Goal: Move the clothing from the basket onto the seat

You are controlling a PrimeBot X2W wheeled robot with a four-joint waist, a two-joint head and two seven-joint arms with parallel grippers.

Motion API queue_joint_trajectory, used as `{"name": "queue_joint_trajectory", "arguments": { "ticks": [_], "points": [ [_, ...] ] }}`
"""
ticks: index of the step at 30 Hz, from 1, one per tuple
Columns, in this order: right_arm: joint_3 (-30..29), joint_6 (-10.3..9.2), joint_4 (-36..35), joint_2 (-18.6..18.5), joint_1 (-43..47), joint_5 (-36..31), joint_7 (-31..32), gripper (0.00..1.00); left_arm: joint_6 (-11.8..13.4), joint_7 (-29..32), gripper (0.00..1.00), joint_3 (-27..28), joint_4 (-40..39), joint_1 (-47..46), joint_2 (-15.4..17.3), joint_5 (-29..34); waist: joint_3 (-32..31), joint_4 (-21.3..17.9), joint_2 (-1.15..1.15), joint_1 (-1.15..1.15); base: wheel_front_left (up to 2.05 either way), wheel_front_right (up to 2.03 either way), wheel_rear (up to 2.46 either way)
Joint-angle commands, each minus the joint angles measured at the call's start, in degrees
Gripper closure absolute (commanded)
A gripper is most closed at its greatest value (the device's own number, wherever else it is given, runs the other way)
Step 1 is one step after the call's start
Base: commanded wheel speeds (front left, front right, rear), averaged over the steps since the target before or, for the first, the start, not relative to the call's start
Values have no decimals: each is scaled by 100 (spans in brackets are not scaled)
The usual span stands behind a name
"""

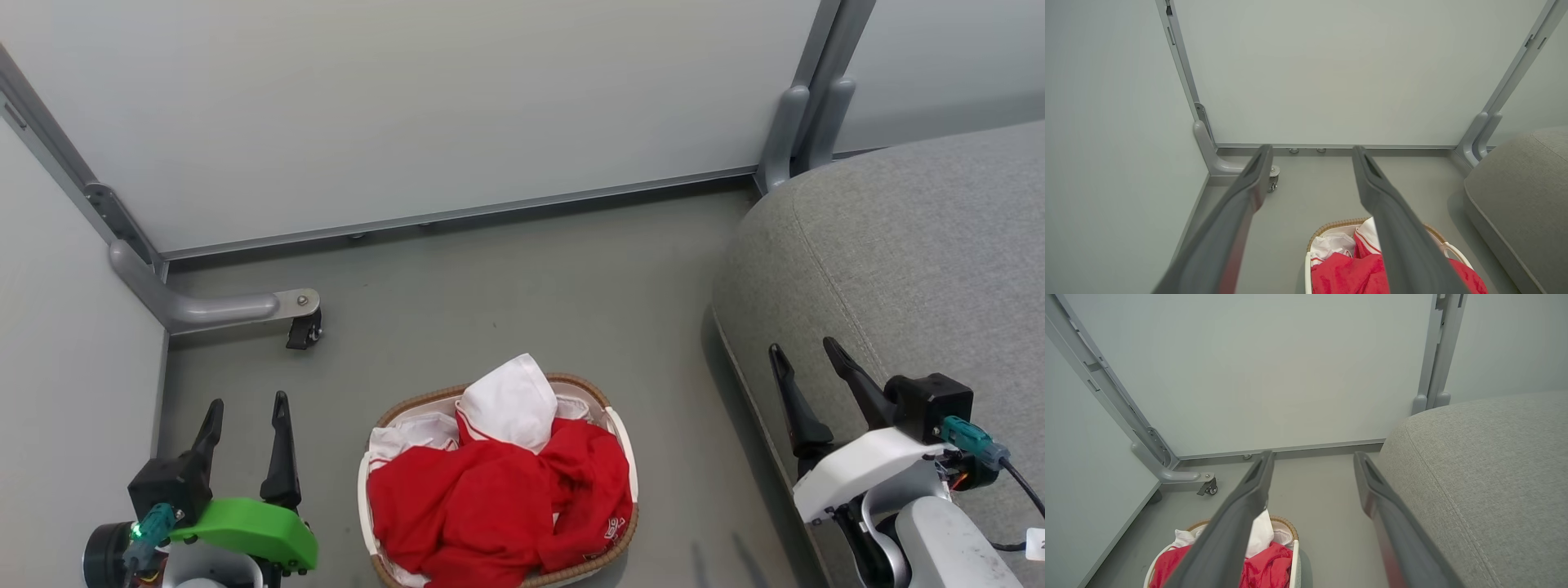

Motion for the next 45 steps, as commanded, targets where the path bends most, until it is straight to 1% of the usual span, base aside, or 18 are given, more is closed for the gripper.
{"name": "queue_joint_trajectory", "arguments": {
  "ticks": [1, 7, 14, 24, 29, 36, 45],
  "points": [
    [12, 2, -2, -47, -98, -158, -64, 0, -21, -59, 0, -9, -46, -138, 18, 163, 15, 2, 0, 0, 0, 0, 0],
    [31, 1, -17, -44, -158, -432, -127, 0, -32, -123, 0, 1, -59, -169, 2, 449, 109, -16, 0, 0, 0, 0, 0],
    [52, 1, -95, -16, -317, -773, -207, 0, -67, -202, 0, 1, 4, -311, -52, 726, 418, -110, 0, 0, 0, 0, 0],
    [85, 0, -300, 37, -627, -1190, -313, 0, -150, -308, 0, -105, 181, -710, -117, 1122, 1142, -356, 0, 0, 0, 0, 0],
    [144, 0, -421, 104, -805, -1395, -365, 0, -181, -359, 0, -245, 426, -1004, -118, 1302, 1612, -517, 0, 0, 0, 0, 0],
    [190, 0, -660, 244, -1087, -1458, -357, 0, -209, -349, 0, -350, 694, -1445, -25, 1276, 2250, -731, 0, 0, 0, 0, 0],
    [316, 0, -938, 434, -1519, -1480, -356, 0, -223, -349, 0, -613, 1003, -1988, 235, 1237, 3060, -1015, 0, 0, 0, 0, 0]
  ]
}}
